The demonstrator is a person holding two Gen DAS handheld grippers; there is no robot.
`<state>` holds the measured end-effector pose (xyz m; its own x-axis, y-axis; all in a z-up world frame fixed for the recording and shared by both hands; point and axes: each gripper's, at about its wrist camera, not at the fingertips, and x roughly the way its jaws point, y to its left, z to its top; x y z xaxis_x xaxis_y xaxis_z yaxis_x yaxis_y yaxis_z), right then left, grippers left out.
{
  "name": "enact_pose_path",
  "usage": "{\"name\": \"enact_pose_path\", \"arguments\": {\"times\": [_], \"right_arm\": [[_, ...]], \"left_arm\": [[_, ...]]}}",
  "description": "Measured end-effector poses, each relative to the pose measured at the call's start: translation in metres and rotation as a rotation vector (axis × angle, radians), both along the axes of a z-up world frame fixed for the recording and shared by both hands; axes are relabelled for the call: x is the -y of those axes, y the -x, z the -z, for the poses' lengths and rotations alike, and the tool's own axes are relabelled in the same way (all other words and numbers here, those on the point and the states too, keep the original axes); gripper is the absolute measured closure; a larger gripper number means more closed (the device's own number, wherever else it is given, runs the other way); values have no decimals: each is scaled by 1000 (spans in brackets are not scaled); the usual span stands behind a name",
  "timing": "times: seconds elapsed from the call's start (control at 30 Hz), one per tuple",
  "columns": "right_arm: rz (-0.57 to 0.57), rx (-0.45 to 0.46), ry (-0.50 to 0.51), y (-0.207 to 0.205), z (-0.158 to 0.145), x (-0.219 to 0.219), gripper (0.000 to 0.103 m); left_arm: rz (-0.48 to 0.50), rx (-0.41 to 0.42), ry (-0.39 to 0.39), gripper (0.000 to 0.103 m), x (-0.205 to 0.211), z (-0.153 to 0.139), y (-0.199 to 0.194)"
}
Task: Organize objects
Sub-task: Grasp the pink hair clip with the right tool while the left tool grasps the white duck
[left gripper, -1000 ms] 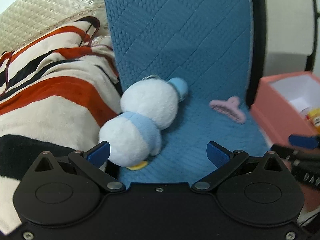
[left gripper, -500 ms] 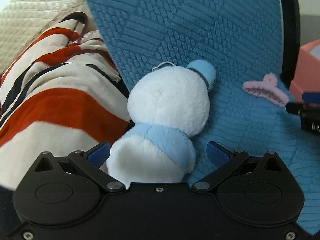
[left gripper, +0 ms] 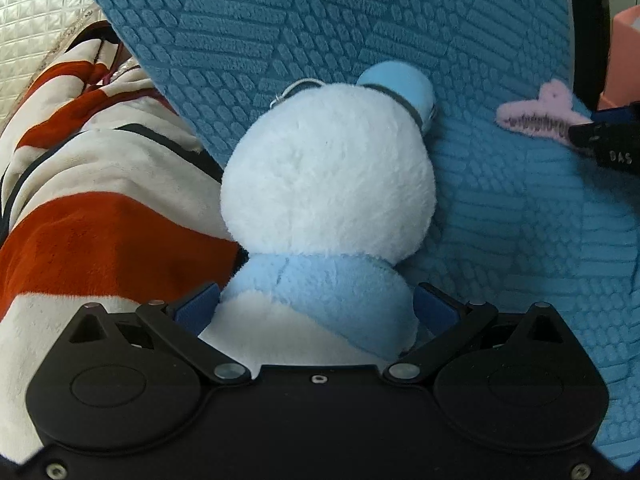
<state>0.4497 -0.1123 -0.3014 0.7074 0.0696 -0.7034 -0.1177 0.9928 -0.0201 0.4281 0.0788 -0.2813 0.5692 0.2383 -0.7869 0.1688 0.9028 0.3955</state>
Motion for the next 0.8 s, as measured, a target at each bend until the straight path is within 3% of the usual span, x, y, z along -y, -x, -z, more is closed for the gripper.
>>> {"name": "enact_pose_path", "arguments": {"times": [0.17,0.3,0.43,0.53,0.8], "right_arm": [[5,-23,-23,-1,4,3,80],[-23,-38,-54,4,1,4,87],[-47,-36,-78,19,-8,4,89],[-57,-52,-101,29,-14,4,89],[-88,-61,-156,75,-37,19,90]], "left_arm": [[8,-27,-1,0,-3,7,-6],[-8,-19,33,15,-5,-1,-4],[-59,-13,140,26,-11,-17,0],[-84,0,173,29,-8,-27,10],[-216,2,356,36,1,-60,54]]}}
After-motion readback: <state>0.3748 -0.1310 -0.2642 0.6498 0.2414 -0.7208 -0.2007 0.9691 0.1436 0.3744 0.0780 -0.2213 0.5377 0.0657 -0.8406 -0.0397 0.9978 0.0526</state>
